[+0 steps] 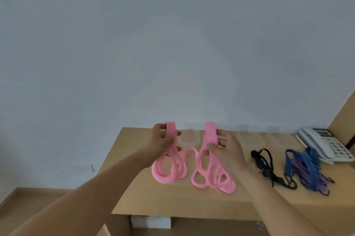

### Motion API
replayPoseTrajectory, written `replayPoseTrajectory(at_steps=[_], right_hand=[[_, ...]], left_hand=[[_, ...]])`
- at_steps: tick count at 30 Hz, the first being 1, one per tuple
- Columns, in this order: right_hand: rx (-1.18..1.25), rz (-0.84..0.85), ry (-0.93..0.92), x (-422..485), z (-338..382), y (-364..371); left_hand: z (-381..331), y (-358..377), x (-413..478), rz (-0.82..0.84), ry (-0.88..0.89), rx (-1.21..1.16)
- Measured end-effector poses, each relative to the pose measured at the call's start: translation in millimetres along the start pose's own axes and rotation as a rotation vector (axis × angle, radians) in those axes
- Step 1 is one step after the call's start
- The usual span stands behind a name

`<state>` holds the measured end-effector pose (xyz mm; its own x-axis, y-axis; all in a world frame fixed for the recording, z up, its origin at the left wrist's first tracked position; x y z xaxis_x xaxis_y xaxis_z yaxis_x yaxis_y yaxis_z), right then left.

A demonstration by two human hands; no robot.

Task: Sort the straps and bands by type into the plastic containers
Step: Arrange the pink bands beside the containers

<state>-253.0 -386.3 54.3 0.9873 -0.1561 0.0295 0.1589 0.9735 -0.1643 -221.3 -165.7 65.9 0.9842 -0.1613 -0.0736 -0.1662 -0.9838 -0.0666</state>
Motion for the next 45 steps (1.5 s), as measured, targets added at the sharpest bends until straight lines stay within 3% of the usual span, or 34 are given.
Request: replayPoseTrajectory(at_steps=[4, 15, 26, 33, 42, 45], right_hand=[[-0.031, -0.090, 0.077, 17, -34, -36], [-0.125, -0.132, 0.401, 63, -115, -60], [-0.127, -0.044, 0.678, 131, -175, -41], [-0.421, 0.038, 0.632, 149, -204, -32], [-0.741, 0.100, 0.474, 145, -221, -49], [-0.775, 0.199, 0.430, 144, -224, -52]], left_hand=[[27, 29, 28, 0.045, -0.084, 0.016], [113, 53, 129, 0.128, -0.229, 0.340], [187, 63, 196, 0.240, -0.376, 0.402], [197, 67, 191, 0.297, -0.362, 0.666], [189, 83, 175, 0.037, -0.245, 1.132], [188, 83, 165, 0.101, -0.180, 1.248]])
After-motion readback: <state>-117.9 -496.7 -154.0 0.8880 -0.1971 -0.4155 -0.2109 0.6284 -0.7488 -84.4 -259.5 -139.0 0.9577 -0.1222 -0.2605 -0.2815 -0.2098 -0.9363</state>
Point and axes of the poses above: each hand's wrist, its own x-axis towards the middle knuckle, its own y-axis out of the palm, z = x × y, the point moved 2 cm from there along x, towards the middle knuckle
